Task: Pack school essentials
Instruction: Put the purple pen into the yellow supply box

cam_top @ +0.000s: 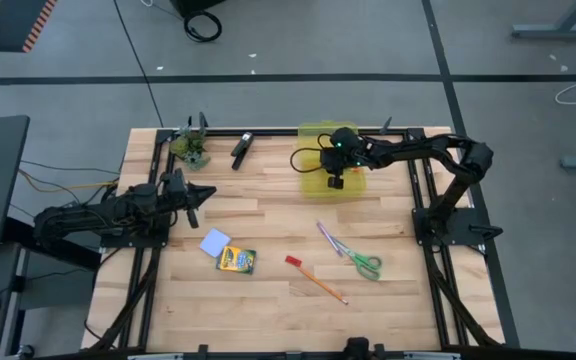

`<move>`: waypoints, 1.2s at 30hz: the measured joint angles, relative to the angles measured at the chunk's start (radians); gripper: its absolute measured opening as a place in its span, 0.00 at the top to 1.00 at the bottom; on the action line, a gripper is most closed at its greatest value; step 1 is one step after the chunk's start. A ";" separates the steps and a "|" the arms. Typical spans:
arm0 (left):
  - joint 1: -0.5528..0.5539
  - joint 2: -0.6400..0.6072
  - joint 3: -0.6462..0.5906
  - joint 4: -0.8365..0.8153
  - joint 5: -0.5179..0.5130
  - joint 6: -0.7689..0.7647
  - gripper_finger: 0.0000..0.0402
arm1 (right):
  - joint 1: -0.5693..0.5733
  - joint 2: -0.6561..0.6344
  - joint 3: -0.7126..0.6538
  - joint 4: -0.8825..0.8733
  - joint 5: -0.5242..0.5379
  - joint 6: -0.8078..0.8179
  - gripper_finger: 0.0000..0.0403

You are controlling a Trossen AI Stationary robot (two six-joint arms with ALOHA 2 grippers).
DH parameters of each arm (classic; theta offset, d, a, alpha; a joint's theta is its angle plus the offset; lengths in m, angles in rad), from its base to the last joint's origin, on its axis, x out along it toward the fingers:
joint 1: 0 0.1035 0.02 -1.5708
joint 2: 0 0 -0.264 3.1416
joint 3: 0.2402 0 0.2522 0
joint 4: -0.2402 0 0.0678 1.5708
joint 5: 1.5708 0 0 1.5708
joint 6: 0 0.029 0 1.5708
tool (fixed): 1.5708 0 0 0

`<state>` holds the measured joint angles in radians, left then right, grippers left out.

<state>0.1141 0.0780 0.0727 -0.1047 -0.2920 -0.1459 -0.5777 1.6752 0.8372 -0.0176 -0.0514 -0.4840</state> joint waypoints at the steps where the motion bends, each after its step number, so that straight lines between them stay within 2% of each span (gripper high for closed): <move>1: 0.000 0.000 0.000 0.000 0.000 0.000 0.93 | 0.006 0.000 0.008 -0.015 0.000 0.006 0.75; 6: 0.000 0.000 0.000 0.000 0.000 0.000 0.91 | 0.041 0.000 0.031 -0.023 0.032 0.049 0.75; 14: 0.000 0.000 0.000 0.000 0.000 0.000 0.93 | 0.098 0.000 0.107 -0.127 0.051 0.207 0.74; 20: 0.000 0.000 0.000 0.000 0.000 0.000 0.94 | 0.147 0.000 0.165 -0.203 0.055 0.358 0.69; 26: 0.000 0.000 0.000 0.000 0.000 0.000 0.92 | 0.233 0.000 0.209 -0.288 0.198 0.485 0.64; 30: 0.000 0.000 0.000 0.000 0.000 0.000 0.91 | 0.307 0.000 0.241 -0.329 0.304 0.533 0.64; 36: 0.000 0.000 0.000 0.000 0.000 0.000 0.93 | 0.398 0.000 0.305 -0.401 0.407 0.606 0.64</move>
<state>0.1140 0.0781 0.0727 -0.1047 -0.2920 -0.1459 -0.1795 1.6749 1.1424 -0.4190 0.3553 0.1222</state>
